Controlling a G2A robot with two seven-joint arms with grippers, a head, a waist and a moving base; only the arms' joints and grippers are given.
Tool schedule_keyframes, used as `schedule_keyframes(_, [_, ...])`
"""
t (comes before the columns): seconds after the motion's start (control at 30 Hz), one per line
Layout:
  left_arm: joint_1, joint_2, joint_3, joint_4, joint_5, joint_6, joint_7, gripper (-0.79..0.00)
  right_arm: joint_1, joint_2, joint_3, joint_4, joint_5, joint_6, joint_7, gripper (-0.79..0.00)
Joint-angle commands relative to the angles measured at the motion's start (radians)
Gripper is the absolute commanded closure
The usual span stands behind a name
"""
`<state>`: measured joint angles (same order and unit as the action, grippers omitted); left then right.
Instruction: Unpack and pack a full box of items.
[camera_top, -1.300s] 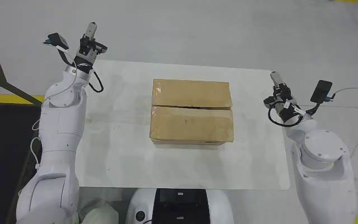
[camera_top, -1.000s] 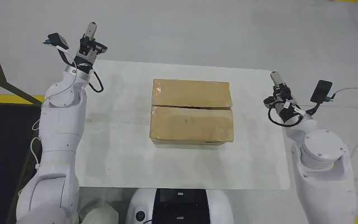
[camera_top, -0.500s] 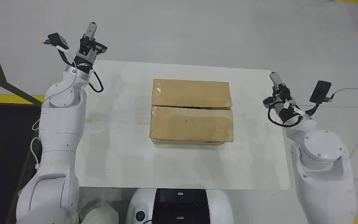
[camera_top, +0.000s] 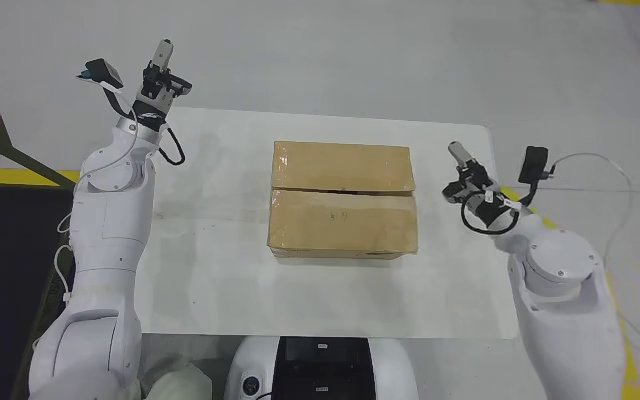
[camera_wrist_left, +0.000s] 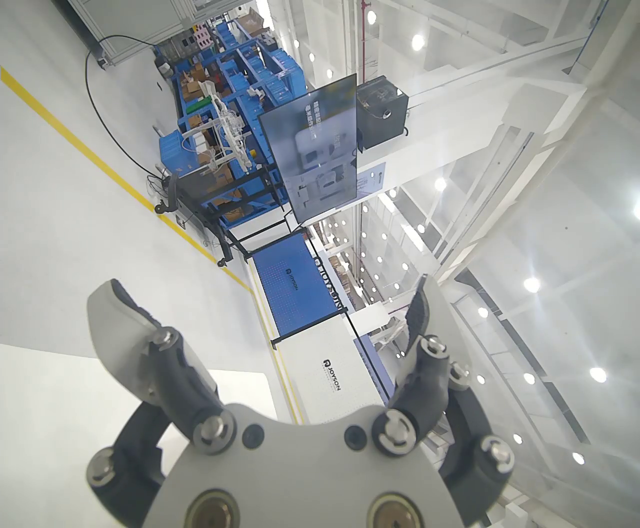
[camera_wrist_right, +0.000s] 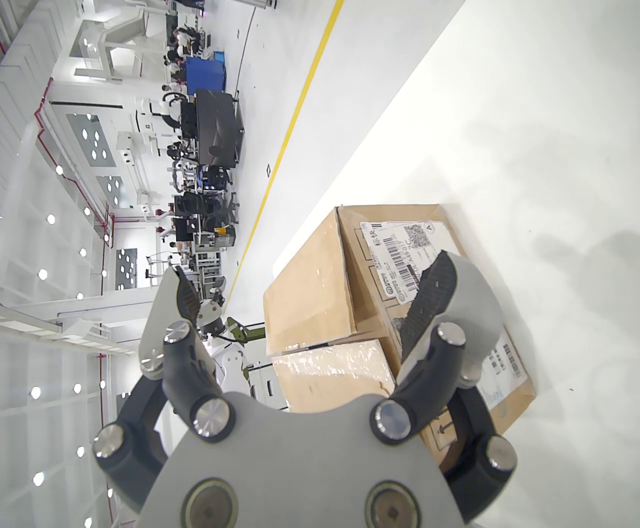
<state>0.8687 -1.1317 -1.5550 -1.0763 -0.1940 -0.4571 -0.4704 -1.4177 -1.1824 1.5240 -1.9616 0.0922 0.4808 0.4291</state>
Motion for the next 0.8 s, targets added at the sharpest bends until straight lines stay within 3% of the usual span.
schedule_keyframes(0.0, [0.0,0.0,0.0,0.0,0.0,0.0,0.0,-0.785,0.003,0.001,-0.003,0.011,0.014,-0.007,0.033,-0.785])
schedule_keyframes(0.77, [0.0,0.0,0.0,0.0,0.0,0.0,0.0,-0.785,0.004,0.021,-0.057,0.034,0.025,-0.036,0.244,-0.785])
